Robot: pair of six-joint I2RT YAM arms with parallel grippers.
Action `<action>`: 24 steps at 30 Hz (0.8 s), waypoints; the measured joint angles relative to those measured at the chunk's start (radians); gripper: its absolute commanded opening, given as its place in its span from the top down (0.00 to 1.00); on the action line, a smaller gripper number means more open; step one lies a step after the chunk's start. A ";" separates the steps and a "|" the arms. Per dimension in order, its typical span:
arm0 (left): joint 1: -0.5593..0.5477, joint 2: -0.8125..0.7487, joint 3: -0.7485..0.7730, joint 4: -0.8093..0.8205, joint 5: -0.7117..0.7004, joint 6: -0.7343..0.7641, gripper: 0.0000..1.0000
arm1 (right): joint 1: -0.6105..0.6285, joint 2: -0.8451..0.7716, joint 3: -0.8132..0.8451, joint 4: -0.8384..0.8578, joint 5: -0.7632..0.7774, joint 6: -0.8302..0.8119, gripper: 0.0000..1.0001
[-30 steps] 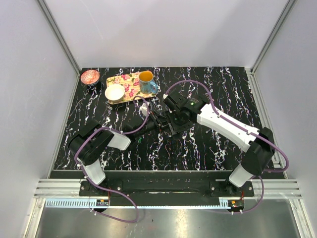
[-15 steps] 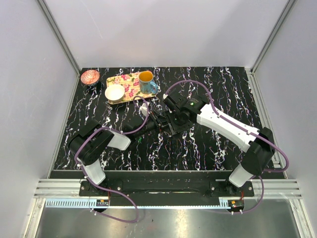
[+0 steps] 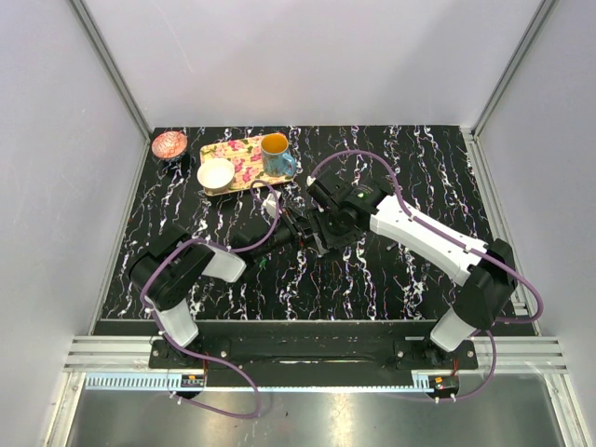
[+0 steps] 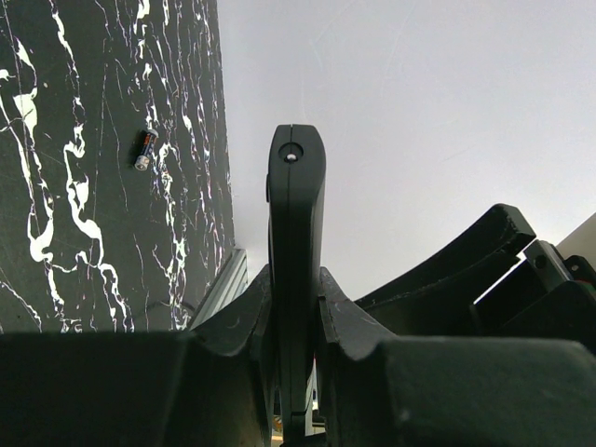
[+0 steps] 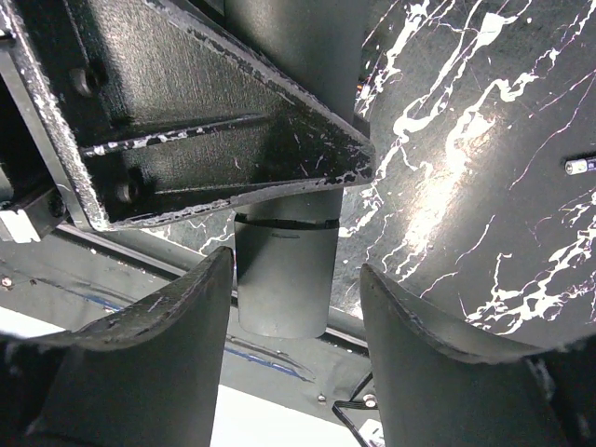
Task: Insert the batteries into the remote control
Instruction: Load the battery cover into the remote control.
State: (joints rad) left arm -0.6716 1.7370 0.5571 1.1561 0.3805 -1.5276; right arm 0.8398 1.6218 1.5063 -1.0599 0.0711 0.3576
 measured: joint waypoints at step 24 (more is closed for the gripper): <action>0.015 0.020 -0.001 0.067 0.020 -0.046 1.00 | -0.268 -0.509 -0.399 0.320 -0.182 0.173 0.00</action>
State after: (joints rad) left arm -0.6567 1.7569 0.5564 1.2232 0.4007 -1.5738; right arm 0.5716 1.1126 1.1076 -0.7399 -0.1104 0.5304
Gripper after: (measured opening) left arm 0.200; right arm 0.994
